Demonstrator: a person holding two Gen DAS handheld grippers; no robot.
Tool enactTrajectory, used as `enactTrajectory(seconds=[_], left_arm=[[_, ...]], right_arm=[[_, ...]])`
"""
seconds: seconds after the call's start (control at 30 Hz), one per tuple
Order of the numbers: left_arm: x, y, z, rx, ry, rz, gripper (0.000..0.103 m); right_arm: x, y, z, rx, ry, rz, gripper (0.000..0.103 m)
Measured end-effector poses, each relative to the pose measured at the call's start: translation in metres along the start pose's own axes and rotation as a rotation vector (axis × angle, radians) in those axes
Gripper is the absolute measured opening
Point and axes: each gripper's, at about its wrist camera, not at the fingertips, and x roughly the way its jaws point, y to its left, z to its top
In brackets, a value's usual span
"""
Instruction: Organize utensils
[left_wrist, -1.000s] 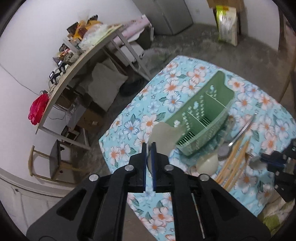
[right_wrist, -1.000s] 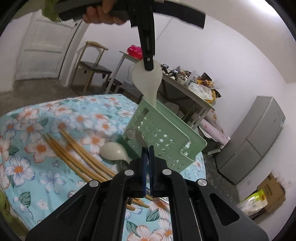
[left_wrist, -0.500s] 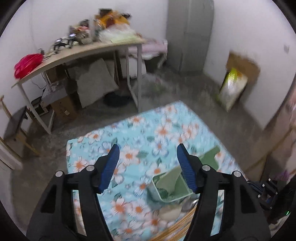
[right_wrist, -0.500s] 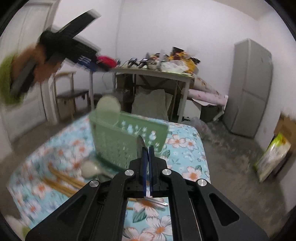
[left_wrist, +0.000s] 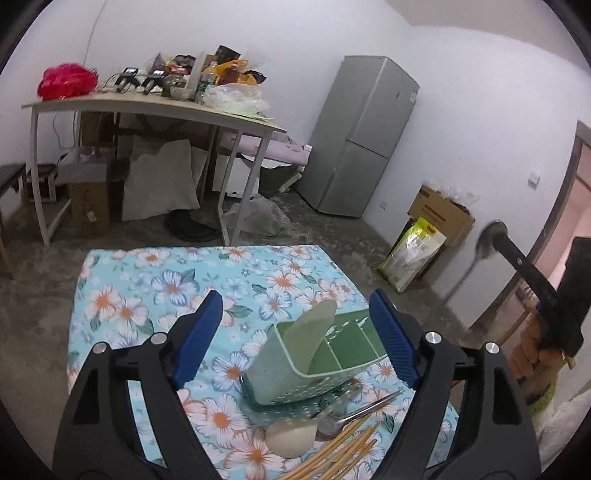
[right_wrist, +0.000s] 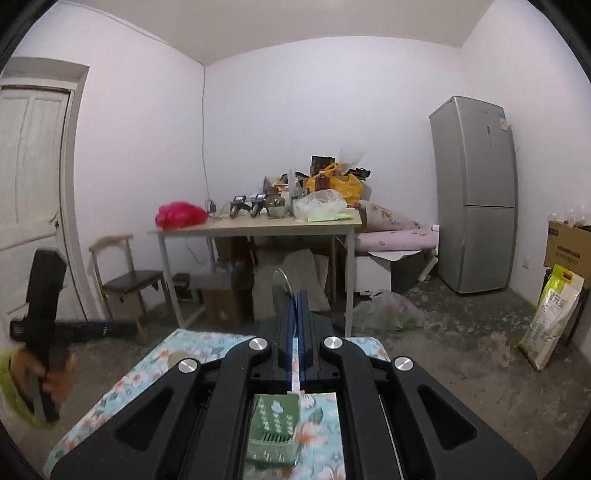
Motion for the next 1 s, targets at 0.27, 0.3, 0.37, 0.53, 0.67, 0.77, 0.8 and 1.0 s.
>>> enactTrajectory(seconds=[0.27,0.3,0.37,0.53,0.67,0.77,0.8,1.0], left_arm=[[-0.015,0.022,-0.049,-0.138,-0.051,0.032,0.087],[-0.016,0.023,-0.055,-0.155,-0.047,0.052,0.089],[-0.017,0.025,-0.070,-0.183,-0.018,0.098,0.089],[-0.024,0.023,-0.097,-0.221,0.018,0.159,0.089],[-0.028,0.012,-0.109,-0.185,0.030,0.230,0.089],[-0.030,-0.001,-0.117,-0.133,0.061,0.270,0.089],[-0.031,-0.004,-0.119,-0.127,0.069,0.271,0.089],[-0.034,-0.010,-0.139,-0.135,0.120,0.308,0.089]], right_arm=[[0.080,-0.008,-0.070,0.017,0.181,0.027,0.005],[0.086,-0.009,-0.077,0.030,0.222,0.046,0.007],[0.092,-0.011,-0.088,0.044,0.282,0.063,0.008],[0.071,-0.017,-0.086,0.047,0.241,0.074,0.046],[0.046,-0.021,-0.072,0.051,0.186,0.081,0.051],[0.026,-0.025,-0.065,0.070,0.158,0.078,0.053],[0.018,-0.027,-0.064,0.084,0.149,0.075,0.054],[-0.011,-0.025,-0.091,0.154,0.234,0.074,0.055]])
